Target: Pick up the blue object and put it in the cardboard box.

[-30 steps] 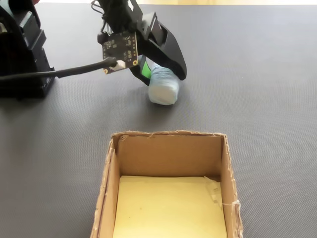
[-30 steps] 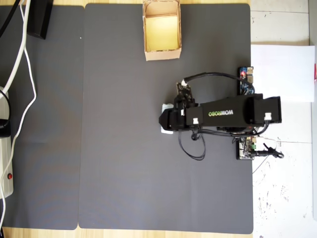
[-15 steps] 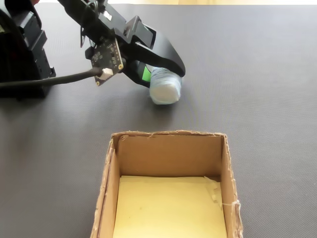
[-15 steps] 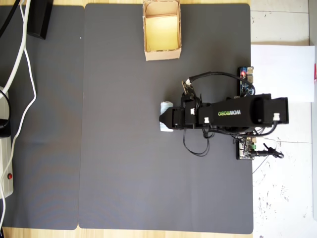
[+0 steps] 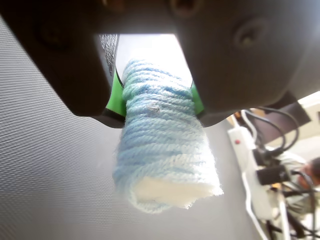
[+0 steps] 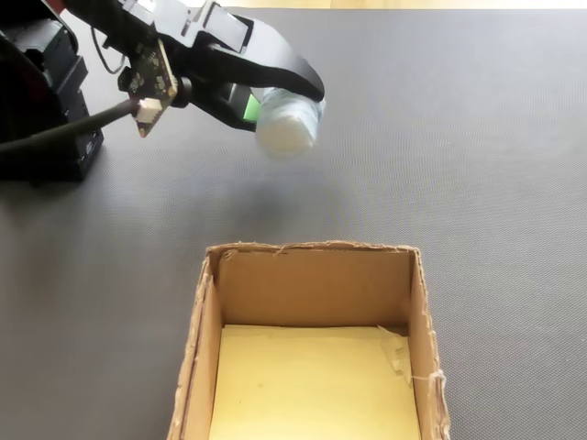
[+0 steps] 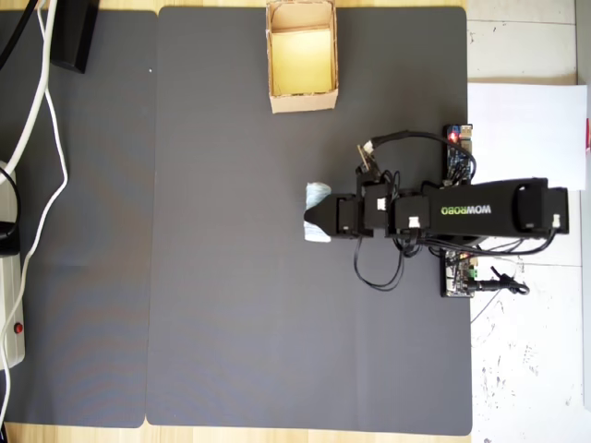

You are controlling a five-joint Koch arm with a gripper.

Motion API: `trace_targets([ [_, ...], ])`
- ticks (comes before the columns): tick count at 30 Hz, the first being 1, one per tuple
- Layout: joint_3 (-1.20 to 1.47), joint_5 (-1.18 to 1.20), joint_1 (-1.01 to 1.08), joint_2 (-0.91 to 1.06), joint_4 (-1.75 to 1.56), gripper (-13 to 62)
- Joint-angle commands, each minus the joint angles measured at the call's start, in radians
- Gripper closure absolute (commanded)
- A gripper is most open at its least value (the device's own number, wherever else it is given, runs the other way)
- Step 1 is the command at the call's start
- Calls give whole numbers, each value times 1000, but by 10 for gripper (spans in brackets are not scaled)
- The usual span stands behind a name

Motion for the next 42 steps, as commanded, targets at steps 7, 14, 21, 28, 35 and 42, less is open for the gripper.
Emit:
trace_targets([
  [7, -69, 17, 112, 80, -81, 424],
  [14, -209, -3, 380, 71, -176, 423],
  [21, -425, -35, 515, -141, -187, 423],
  [28, -617, -40, 646, -356, -193, 423],
  [35, -713, -40, 726, -492, -190, 423],
  [42, -815, -29, 739, -569, -48, 261],
])
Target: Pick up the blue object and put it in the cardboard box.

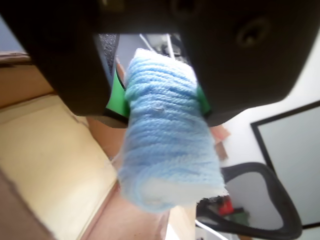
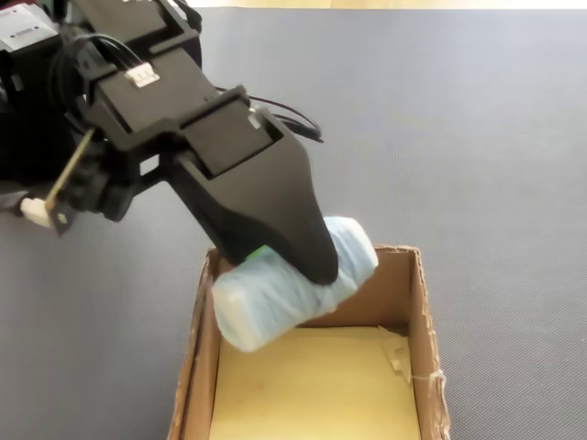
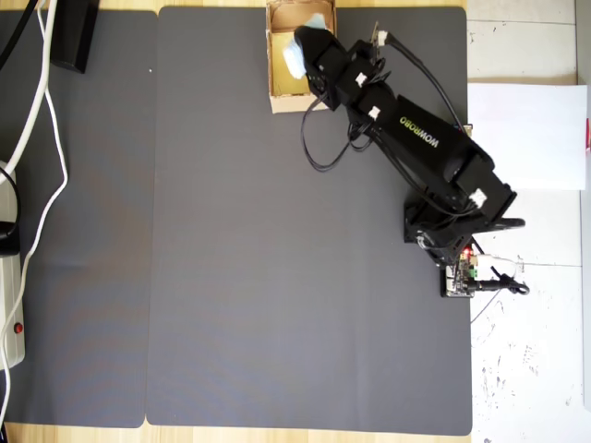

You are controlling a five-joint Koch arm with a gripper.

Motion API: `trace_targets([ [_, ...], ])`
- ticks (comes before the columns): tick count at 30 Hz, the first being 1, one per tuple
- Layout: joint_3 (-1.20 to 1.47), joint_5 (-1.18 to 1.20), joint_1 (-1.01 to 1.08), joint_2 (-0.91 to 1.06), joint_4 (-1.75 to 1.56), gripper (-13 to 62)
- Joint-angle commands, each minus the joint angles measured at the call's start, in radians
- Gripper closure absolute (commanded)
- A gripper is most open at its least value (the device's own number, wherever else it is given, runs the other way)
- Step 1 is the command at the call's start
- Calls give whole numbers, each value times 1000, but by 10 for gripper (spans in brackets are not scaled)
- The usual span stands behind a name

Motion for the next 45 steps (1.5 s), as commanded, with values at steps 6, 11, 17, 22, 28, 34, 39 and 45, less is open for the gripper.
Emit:
trace_targets([
  [6, -127, 11, 3, 26, 106, 185],
  [11, -118, 11, 5, 55, 109, 185],
  [17, -51, 12, -52, 146, 106, 185],
  [22, 40, 12, -138, 245, 100, 185],
  [28, 152, 14, -267, 370, 97, 168],
  [34, 285, 17, -419, 489, 94, 156],
  [39, 385, 14, -529, 561, 83, 154],
  [45, 497, 14, -653, 640, 66, 153],
])
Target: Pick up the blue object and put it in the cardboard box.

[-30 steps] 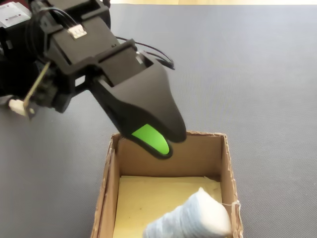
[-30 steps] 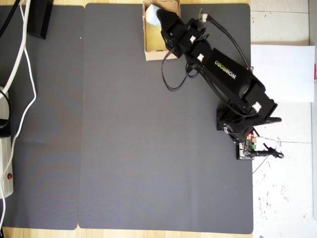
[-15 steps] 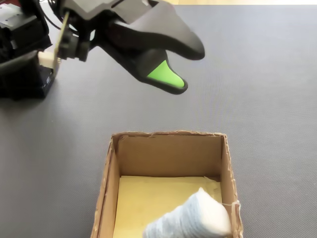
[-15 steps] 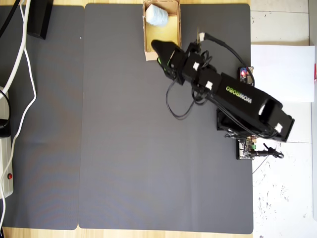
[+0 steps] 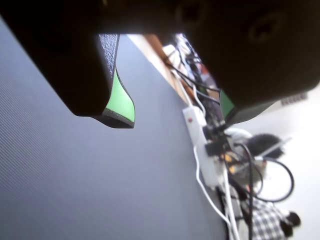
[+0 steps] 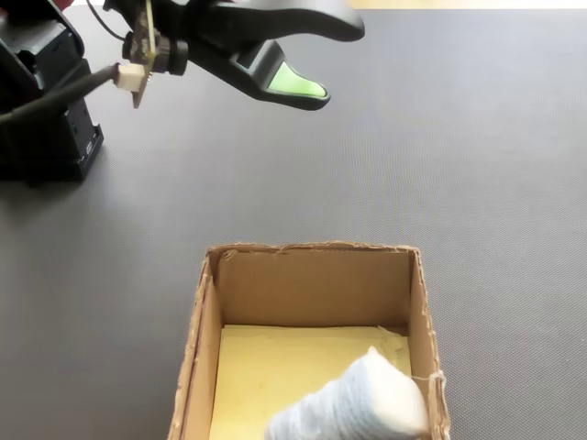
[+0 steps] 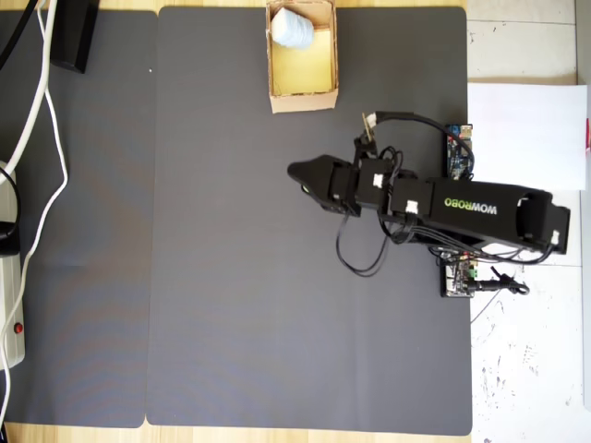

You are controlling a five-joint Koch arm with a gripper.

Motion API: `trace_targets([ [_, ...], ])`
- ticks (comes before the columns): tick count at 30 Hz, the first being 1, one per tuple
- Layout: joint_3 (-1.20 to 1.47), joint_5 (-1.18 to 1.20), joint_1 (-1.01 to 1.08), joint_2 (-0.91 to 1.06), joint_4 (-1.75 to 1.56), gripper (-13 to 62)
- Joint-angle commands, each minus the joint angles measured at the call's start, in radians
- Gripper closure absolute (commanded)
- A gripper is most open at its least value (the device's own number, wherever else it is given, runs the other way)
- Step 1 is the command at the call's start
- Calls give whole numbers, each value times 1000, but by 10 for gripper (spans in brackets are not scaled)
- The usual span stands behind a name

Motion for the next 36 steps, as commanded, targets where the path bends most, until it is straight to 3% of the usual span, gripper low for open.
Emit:
trace_targets([
  [1, -9, 14, -41, 49, -48, 153],
  [23, 479, 61, -193, 209, -216, 153],
  [36, 555, 60, -193, 206, -61, 153],
])
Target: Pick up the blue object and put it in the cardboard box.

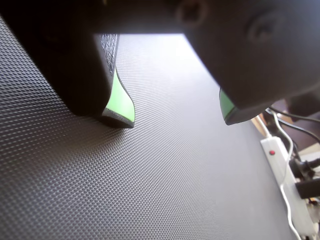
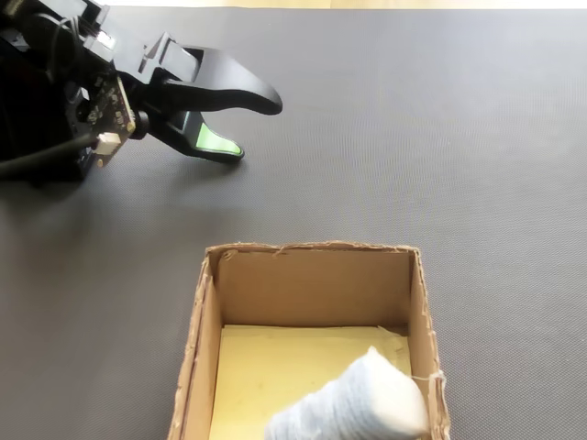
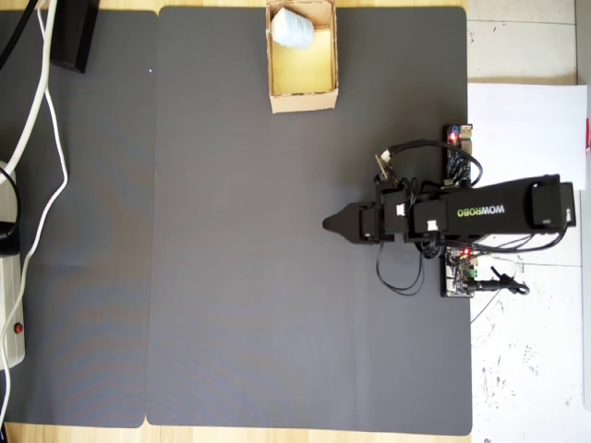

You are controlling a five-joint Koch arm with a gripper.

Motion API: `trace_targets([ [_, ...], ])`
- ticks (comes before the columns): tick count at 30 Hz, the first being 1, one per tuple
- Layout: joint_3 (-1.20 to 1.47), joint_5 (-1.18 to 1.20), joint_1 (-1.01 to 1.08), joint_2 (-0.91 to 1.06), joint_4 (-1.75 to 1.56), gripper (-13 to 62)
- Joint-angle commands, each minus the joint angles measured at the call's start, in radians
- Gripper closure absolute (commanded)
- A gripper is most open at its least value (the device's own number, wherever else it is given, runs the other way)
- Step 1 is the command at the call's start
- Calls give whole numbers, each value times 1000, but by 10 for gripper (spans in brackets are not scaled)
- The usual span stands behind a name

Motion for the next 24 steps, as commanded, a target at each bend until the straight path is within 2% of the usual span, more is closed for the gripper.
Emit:
trace_targets([
  [1, 43, 21, 2, 87, 66, 153],
  [24, 43, 15, 12, 87, 103, 153],
])
